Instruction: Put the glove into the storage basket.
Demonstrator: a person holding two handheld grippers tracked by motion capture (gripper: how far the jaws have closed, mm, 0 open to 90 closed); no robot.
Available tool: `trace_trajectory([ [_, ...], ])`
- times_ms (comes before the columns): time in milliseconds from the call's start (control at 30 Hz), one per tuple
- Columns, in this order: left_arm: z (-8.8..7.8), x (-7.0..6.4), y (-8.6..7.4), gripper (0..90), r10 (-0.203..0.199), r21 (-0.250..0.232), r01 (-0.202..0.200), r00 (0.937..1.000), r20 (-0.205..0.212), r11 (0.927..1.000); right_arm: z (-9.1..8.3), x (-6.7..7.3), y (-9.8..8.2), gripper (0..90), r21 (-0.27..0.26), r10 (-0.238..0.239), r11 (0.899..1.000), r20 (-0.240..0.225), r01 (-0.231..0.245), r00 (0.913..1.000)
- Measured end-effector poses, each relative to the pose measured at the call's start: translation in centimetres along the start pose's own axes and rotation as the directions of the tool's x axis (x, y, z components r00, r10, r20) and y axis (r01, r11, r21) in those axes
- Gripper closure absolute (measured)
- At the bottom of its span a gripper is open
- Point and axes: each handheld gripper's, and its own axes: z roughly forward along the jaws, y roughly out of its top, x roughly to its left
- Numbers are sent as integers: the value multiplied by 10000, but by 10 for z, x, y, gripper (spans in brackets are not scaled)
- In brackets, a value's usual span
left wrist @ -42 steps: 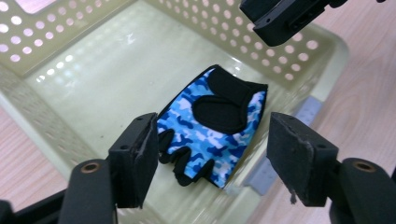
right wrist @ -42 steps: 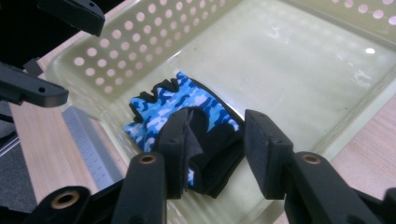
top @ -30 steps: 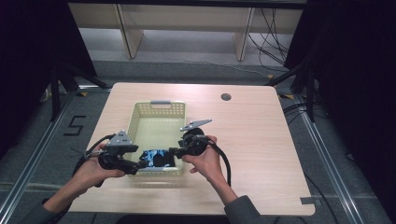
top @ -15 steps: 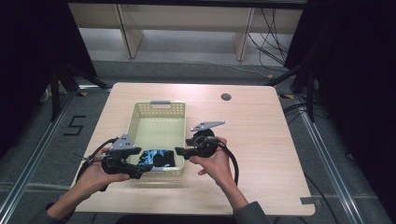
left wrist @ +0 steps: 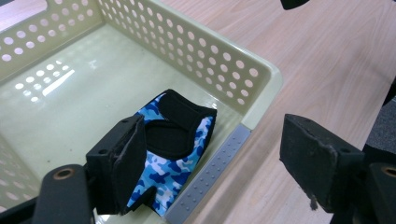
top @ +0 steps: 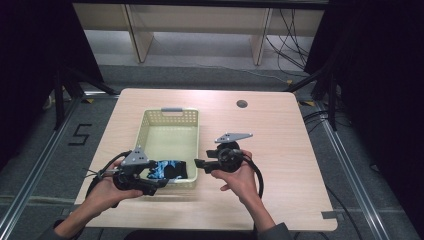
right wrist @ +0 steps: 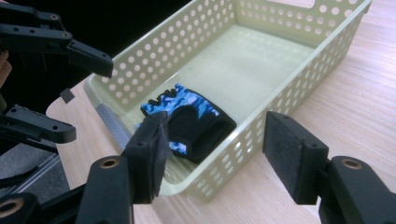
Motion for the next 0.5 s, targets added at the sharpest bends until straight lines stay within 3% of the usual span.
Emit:
trace_trajectory([
  [33, 0, 0, 0, 226, 52, 65, -52, 10000, 21, 10000, -2, 2, -1, 417, 45, 258, 9997, -1, -258, 9997],
  [100, 1, -2, -1, 226, -51, 27, 50, 10000, 58, 10000, -4, -2, -2, 415, -121, -181, 9998, 43, 182, 9998],
  [167, 2, -3, -2, 226, -102, 4, 102, 9999, 106, 9999, -9, 1, -5, 412, -4, 280, 9996, 123, -280, 9995],
  [200, 2, -3, -2, 227, -76, -7, 76, 9999, 112, 10000, -9, -1, -5, 412, -125, 37, 9999, 192, -34, 9998],
  [267, 4, -5, -3, 227, -179, -31, 180, 9998, 122, 9998, -12, 0, -7, 410, -153, 226, 9996, 17, -225, 9997],
  [367, 3, -6, -3, 227, -62, -42, 63, 9999, 110, 10000, -17, -2, -10, 408, -275, 34, 9996, 104, -31, 9999],
  [400, 3, -8, -3, 227, -161, -131, 163, 9997, 163, 9998, -17, -3, -11, 409, -365, -244, 9990, 14, 244, 9997],
  [433, 4, -8, -3, 228, -142, -167, 146, 9997, 223, 9998, -20, -1, -12, 407, -385, 137, 9992, 70, -134, 9999],
  [500, 4, -11, -3, 228, -268, -267, 275, 9993, 258, 9993, -22, -2, -14, 405, -385, 27, 9993, 121, -22, 9999],
])
